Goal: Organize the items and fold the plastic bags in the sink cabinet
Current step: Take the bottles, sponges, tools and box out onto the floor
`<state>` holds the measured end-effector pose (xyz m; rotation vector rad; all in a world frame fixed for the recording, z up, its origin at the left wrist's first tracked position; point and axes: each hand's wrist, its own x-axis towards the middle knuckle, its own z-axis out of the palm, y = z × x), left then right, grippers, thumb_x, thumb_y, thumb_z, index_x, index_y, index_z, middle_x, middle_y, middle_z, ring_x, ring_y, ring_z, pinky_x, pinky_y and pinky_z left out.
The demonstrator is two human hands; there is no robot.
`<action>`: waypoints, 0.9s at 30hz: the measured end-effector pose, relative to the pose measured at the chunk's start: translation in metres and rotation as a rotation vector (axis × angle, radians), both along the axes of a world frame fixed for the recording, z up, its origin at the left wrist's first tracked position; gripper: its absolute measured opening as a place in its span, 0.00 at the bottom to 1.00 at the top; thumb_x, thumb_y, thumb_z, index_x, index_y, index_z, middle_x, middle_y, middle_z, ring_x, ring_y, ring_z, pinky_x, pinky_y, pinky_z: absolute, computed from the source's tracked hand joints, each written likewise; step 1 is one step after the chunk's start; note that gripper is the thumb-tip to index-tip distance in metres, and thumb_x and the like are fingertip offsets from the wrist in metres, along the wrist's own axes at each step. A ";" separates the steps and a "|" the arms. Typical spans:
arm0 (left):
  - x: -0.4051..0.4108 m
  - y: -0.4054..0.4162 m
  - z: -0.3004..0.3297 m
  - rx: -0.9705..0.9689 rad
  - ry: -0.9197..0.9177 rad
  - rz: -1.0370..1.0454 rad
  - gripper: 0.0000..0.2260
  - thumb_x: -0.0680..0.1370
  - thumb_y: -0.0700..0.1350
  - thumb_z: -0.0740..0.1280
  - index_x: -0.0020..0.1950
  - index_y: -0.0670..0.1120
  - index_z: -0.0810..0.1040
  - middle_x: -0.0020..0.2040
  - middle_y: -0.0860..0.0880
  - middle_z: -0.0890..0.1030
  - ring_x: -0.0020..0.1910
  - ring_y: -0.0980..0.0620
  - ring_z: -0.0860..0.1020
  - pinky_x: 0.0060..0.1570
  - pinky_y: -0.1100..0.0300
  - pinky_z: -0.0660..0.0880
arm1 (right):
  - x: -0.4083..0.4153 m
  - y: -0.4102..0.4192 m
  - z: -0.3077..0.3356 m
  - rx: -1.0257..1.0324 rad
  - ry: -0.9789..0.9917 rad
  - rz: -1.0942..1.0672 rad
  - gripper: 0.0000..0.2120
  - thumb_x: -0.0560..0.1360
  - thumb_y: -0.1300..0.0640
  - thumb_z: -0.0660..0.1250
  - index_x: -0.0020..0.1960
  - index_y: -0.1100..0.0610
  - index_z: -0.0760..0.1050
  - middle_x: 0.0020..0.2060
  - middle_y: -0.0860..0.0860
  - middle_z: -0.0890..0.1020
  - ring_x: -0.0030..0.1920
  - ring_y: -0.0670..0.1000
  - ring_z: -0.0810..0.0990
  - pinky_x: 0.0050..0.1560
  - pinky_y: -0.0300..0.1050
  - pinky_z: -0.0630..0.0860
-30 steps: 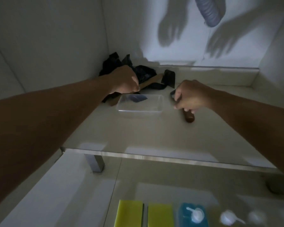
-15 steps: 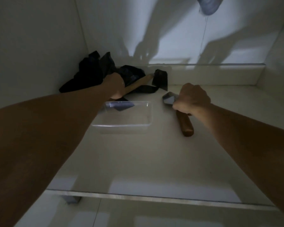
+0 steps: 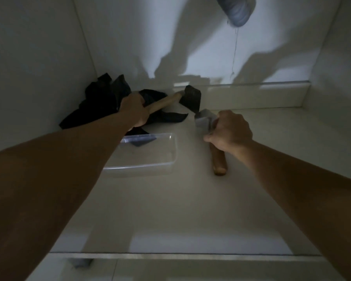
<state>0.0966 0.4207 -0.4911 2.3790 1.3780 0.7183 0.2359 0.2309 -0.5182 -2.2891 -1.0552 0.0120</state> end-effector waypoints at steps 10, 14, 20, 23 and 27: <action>-0.037 -0.069 0.087 -0.358 -0.290 -0.209 0.12 0.77 0.33 0.63 0.58 0.43 0.78 0.46 0.42 0.77 0.41 0.46 0.75 0.42 0.53 0.75 | -0.016 -0.051 0.058 0.198 0.067 -0.032 0.13 0.65 0.55 0.77 0.45 0.57 0.78 0.36 0.51 0.82 0.35 0.51 0.82 0.38 0.46 0.81; -0.086 -0.107 0.107 -0.529 -0.373 -0.285 0.14 0.75 0.29 0.63 0.53 0.45 0.77 0.45 0.43 0.75 0.43 0.46 0.73 0.43 0.54 0.70 | -0.044 -0.079 0.082 0.287 0.145 0.084 0.13 0.64 0.58 0.78 0.42 0.55 0.74 0.37 0.54 0.83 0.37 0.55 0.84 0.42 0.55 0.83; -0.161 -0.174 0.111 -0.571 -0.387 -0.299 0.14 0.71 0.28 0.63 0.52 0.43 0.76 0.44 0.44 0.75 0.41 0.47 0.73 0.40 0.55 0.71 | -0.099 -0.109 0.107 0.254 0.159 0.253 0.19 0.61 0.54 0.79 0.46 0.50 0.74 0.42 0.51 0.81 0.40 0.55 0.84 0.39 0.54 0.83; -0.192 -0.204 0.098 -0.536 -0.484 -0.251 0.06 0.78 0.38 0.64 0.54 0.44 0.76 0.37 0.47 0.74 0.35 0.51 0.71 0.38 0.56 0.69 | -0.130 -0.118 0.106 0.252 0.158 0.330 0.22 0.61 0.53 0.80 0.50 0.50 0.74 0.44 0.50 0.80 0.41 0.53 0.83 0.38 0.54 0.83; -0.235 -0.234 0.073 -0.439 -0.490 -0.069 0.09 0.80 0.50 0.63 0.47 0.46 0.76 0.38 0.47 0.77 0.35 0.51 0.74 0.39 0.55 0.74 | -0.171 -0.129 0.091 0.183 0.252 0.423 0.21 0.63 0.55 0.80 0.51 0.50 0.74 0.42 0.51 0.82 0.38 0.50 0.84 0.35 0.50 0.84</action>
